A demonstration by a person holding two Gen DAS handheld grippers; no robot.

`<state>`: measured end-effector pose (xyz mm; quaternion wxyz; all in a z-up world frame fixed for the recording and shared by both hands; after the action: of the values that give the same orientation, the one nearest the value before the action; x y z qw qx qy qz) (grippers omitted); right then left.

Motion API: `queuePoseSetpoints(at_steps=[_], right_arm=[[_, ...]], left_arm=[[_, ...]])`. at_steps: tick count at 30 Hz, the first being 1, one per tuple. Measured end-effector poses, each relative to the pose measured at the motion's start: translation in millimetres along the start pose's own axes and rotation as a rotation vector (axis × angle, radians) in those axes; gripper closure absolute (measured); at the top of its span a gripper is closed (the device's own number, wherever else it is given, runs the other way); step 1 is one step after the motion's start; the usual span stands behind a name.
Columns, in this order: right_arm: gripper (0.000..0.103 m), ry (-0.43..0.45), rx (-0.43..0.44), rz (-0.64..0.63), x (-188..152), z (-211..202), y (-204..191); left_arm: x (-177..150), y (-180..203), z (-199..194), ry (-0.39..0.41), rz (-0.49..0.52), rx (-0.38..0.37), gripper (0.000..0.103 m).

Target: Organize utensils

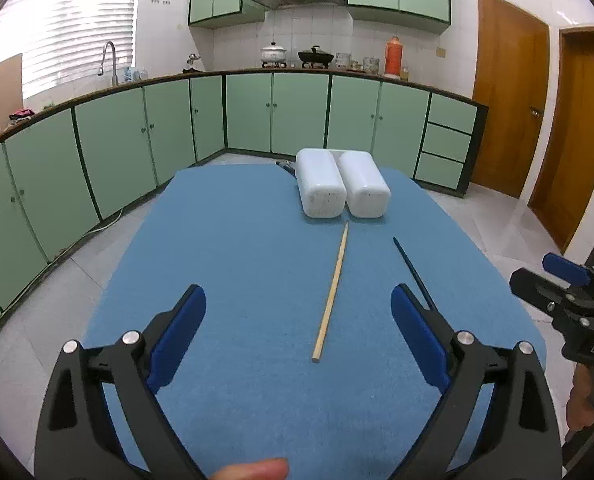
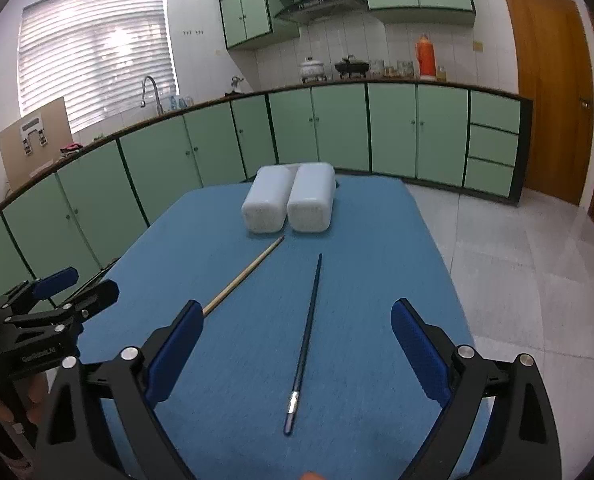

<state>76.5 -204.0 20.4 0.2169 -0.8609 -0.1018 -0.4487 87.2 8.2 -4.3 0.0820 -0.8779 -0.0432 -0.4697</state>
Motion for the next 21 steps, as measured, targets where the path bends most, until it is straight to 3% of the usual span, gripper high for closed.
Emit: queuePoseSetpoints(at_steps=[21], right_arm=[[0.010, -0.047, -0.067, -0.045, -6.7, -6.4, -14.1]], left_arm=[[-0.6, -16.1, -18.0, 0.024, -0.027, 0.038, 0.008]])
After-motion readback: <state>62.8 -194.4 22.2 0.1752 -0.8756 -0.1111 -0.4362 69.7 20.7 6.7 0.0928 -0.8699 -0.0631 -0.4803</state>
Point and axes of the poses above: each gripper's, at about its wrist camera, not at the fingertips, and z roughly the way its jaws point, y to its right, x to its top, the point moved 3 cm from there along z, roughly the way its jaws point, and after that the axes turned 15 degrees about x, right-handed, at the moved point
